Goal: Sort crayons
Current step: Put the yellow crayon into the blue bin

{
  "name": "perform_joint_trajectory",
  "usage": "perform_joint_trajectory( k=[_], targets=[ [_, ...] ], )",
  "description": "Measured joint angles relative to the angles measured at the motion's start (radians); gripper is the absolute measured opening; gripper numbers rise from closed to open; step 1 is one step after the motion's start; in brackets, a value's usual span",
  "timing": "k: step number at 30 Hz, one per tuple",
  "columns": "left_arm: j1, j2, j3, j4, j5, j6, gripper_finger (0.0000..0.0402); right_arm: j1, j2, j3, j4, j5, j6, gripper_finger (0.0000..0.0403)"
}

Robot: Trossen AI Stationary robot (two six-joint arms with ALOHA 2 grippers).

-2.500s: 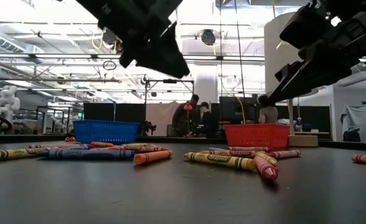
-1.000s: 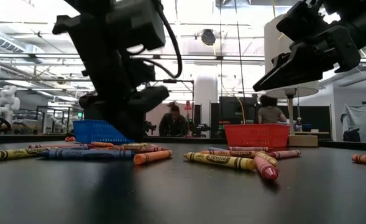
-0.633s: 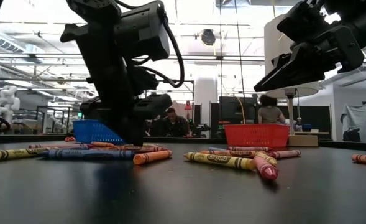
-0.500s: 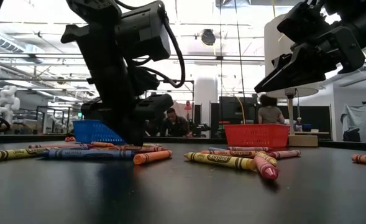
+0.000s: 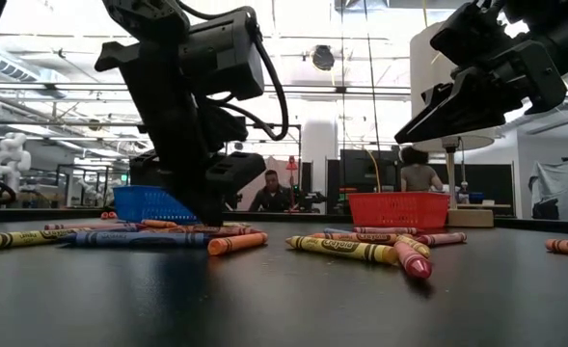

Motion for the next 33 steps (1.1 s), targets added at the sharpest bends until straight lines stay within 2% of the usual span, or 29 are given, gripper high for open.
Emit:
perform_joint_trajectory(
  k=[9, 19, 25, 30, 33],
  targets=[
    [-0.009, -0.098, -0.001, 0.000, -0.022, 0.139, 0.0002, 0.000, 0.000, 0.000, 0.000, 0.000, 0.018, 0.0167],
    [-0.070, -0.251, 0.002, 0.057, -0.079, 0.296, 0.0001, 0.000, 0.000, 0.000, 0.000, 0.000, 0.042, 0.0167],
    [-0.083, -0.247, 0.002, 0.060, -0.069, 0.212, 0.0000, 0.000, 0.000, 0.000, 0.000, 0.000, 0.058, 0.0167],
    [-0.084, -0.204, 0.001, 0.054, 0.016, 0.148, 0.0002, 0.000, 0.000, 0.000, 0.000, 0.000, 0.064, 0.0167],
    [-0.084, -0.193, 0.001, -0.039, 0.030, 0.057, 0.0019, 0.000, 0.000, 0.000, 0.000, 0.000, 0.064, 0.0167]
  ],
)
